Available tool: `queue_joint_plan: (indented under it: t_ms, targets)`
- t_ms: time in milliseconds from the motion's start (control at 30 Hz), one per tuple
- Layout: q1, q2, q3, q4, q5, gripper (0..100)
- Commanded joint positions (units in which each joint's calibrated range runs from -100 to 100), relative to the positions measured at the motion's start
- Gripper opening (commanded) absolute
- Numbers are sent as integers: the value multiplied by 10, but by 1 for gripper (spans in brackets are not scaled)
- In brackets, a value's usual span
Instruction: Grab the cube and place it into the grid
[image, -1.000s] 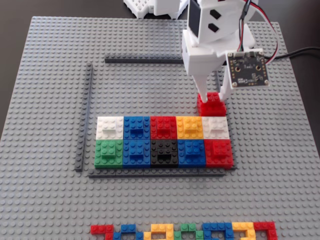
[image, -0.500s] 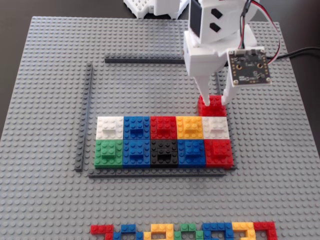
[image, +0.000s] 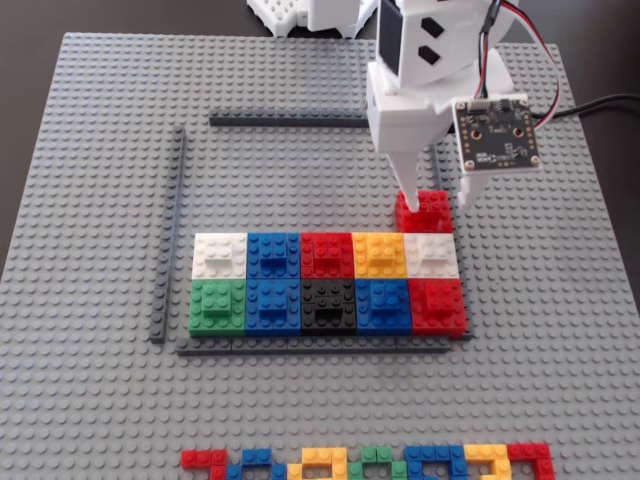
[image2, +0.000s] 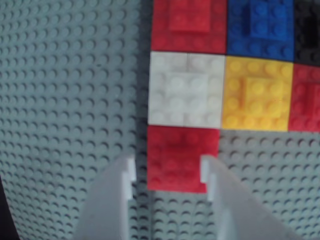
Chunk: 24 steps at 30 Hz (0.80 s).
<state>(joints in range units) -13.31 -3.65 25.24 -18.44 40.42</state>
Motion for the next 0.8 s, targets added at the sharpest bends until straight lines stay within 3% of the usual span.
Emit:
queue_joint_plan:
  t_ms: [0,767]
  targets:
    - [5,-27,-6,-3,-3,18]
    - [10,-88,-6,18,-7,23]
